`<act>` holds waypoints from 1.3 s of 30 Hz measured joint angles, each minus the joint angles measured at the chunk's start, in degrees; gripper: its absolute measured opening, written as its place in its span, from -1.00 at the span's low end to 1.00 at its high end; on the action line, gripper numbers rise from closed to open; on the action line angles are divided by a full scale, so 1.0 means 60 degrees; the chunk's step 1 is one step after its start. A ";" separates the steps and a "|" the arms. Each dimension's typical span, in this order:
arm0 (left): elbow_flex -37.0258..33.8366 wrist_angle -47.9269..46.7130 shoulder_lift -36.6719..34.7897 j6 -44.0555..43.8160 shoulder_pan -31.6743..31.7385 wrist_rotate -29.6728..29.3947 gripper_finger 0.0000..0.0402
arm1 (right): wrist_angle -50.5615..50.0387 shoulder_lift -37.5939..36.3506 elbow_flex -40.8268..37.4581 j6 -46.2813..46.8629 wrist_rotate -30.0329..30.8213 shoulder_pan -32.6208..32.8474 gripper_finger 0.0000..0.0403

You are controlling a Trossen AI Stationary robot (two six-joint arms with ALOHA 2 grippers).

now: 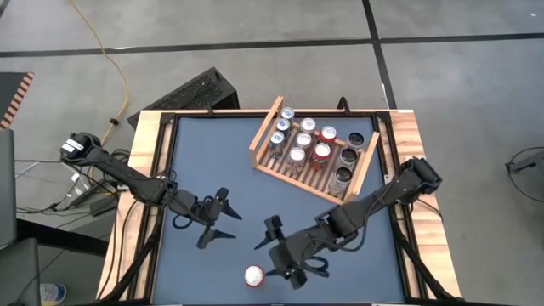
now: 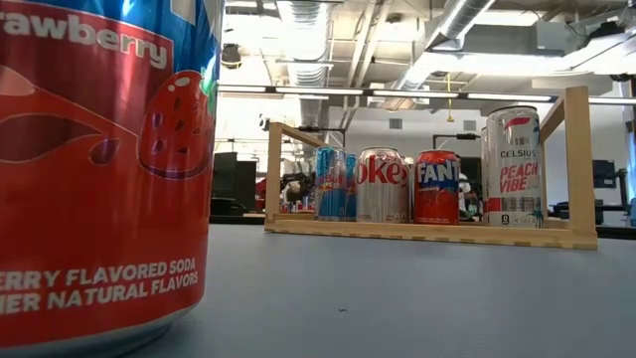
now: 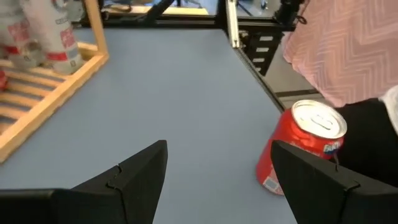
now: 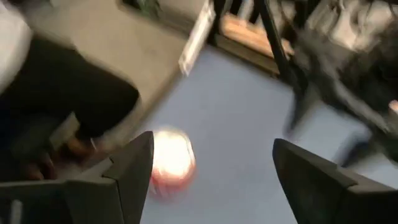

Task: Place canned beverage on shelf
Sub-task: Put the red soda can aligned with the other red soda cans on the shelf

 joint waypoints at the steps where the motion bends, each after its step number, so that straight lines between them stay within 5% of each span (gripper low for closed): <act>1: -0.0001 -0.0065 -0.0044 -0.0133 -0.0031 -0.0036 0.37 | 0.0217 0.0103 0.0111 0.0037 -0.0204 -0.0026 0.54; 23: -0.0004 -0.0052 -0.0080 -0.0727 -0.0363 -0.0319 0.37 | -0.3113 0.3401 0.4573 -0.1283 -0.3362 -0.0493 0.52; 39: 0.0036 -0.0227 -0.0109 -0.0545 -0.0181 -0.0496 0.37 | -0.4080 0.3251 0.5006 -0.1677 -0.1329 -0.0289 0.52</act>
